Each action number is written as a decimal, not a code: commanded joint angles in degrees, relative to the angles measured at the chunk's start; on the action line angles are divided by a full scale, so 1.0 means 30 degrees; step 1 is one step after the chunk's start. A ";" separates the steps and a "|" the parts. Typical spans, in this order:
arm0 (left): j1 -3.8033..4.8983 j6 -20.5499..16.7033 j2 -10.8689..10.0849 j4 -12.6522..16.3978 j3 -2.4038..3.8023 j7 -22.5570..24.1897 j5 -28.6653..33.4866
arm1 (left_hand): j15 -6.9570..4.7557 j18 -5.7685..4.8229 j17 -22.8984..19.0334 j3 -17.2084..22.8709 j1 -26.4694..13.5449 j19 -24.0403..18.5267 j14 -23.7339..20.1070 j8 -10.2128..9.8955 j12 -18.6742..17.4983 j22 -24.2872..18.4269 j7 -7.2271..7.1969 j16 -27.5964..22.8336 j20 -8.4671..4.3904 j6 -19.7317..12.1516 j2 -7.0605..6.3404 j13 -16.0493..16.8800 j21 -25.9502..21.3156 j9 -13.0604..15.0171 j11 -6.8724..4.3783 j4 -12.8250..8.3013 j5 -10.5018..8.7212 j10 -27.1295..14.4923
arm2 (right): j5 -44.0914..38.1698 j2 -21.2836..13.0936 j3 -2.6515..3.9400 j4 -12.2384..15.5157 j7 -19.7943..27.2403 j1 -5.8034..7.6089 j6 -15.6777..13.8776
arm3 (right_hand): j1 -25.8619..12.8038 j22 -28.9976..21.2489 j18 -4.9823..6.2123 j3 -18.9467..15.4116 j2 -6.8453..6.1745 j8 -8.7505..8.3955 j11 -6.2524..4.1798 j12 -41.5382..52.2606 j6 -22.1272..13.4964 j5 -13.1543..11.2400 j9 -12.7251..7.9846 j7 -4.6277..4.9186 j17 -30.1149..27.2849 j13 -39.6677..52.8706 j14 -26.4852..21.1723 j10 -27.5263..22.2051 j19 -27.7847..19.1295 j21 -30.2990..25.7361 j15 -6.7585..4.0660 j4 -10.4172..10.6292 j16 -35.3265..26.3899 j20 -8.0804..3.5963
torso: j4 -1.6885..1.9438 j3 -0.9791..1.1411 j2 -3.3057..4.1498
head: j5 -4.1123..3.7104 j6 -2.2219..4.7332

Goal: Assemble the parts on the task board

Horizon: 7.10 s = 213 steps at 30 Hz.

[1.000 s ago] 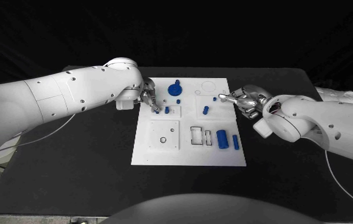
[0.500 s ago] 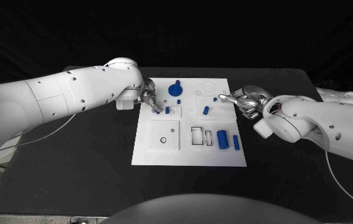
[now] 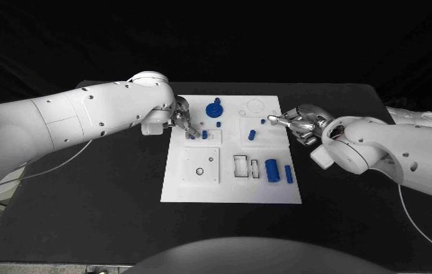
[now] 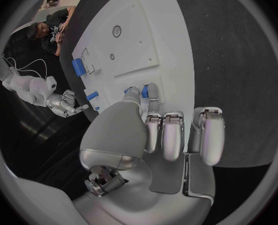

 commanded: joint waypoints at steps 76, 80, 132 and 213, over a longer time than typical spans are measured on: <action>-0.1414 -0.9718 0.0611 -0.0552 -0.0125 1.4730 -0.9393 | 0.1417 -0.0145 0.5030 0.4449 0.8638 0.2044 0.1988 -0.3331 -2.8587 0.5032 0.1598 0.0049 0.1130 -0.1176 -0.2499 -2.3826 0.0046 -1.2629 0.1855 -0.0060 -0.5858 -0.8225 | 0.0000 -0.0096 -0.0002 0.0120 0.0780 -0.0019 -0.0491 | 0.0083 0.5024 -0.0129 -0.0119 0.0160 0.0096 0.0118 0.0073 -0.0132 0.0088 0.0034 0.0211 0.5022 0.5024 0.1992 0.2051 0.1999 0.0086 0.0136 0.0028 0.0078 0.0088 | -0.0002 -0.0003 0.0010 | 0.0057 0.0275; -0.1434 -0.9409 0.0638 -0.0618 -0.0126 1.4667 -0.9453 | 0.1394 -0.0145 0.5030 0.4457 0.8590 0.2044 0.1988 -0.3346 -2.8668 0.5032 0.1605 0.0049 0.1111 -0.1276 -0.2547 -2.3821 0.0046 -1.2705 0.1849 -0.0054 -0.5865 -0.8288 | 0.0081 -0.0105 -0.0002 0.0139 0.0996 -0.0019 -0.0722 | 0.0089 0.5024 -0.0129 -0.0118 0.0186 0.0090 0.0110 0.0073 -0.0148 0.0092 0.0031 0.0185 0.5022 0.5024 0.1992 0.2051 0.1999 0.0086 0.0135 0.0033 0.0078 0.0087 | -0.0006 -0.0012 0.0012 | 0.0006 0.0247; -0.1813 -0.8004 0.1965 -0.2170 -0.0125 1.2961 -1.0527 | 0.1271 -0.0145 0.5030 0.6233 0.9568 0.2044 0.1988 -0.3234 -2.8834 0.5032 0.1466 0.0049 0.0976 -0.1846 -0.2482 -2.3796 0.0046 -1.3598 0.1678 -0.0103 -0.5853 -0.8686 | 0.0368 0.0078 -0.0002 0.0223 0.1488 -0.0017 -0.1273 | 0.0097 0.5024 -0.0129 -0.0143 0.0244 0.0096 0.0070 0.0073 -0.0159 0.0080 0.0034 0.0151 0.5022 0.5024 0.1992 0.2051 0.1999 0.0086 0.0109 0.0057 0.0078 0.0075 | 0.0007 -0.0006 -0.0009 | 0.0043 0.0140; -0.1891 -0.7822 0.2237 -0.2529 -0.0124 1.2894 -1.2005 | 0.1439 -0.0145 0.5030 0.8052 0.8376 0.2044 0.1988 -0.3158 -2.8806 0.5032 0.1547 0.0049 0.0970 -0.2012 -0.3168 -2.3786 0.0046 -1.4471 0.1721 -0.0110 -0.5857 -0.8667 | 0.0361 0.0167 -0.0002 0.0146 0.1298 -0.0019 -0.0988 | 0.0050 0.5024 -0.0129 -0.0186 0.0353 0.0142 0.0074 0.0073 -0.0099 0.0091 0.0053 0.0160 0.5022 0.5024 0.1992 0.2051 0.1999 0.0086 0.0100 0.0109 0.0078 0.0063 | -0.0024 -0.0004 -0.0015 | 0.0095 0.0217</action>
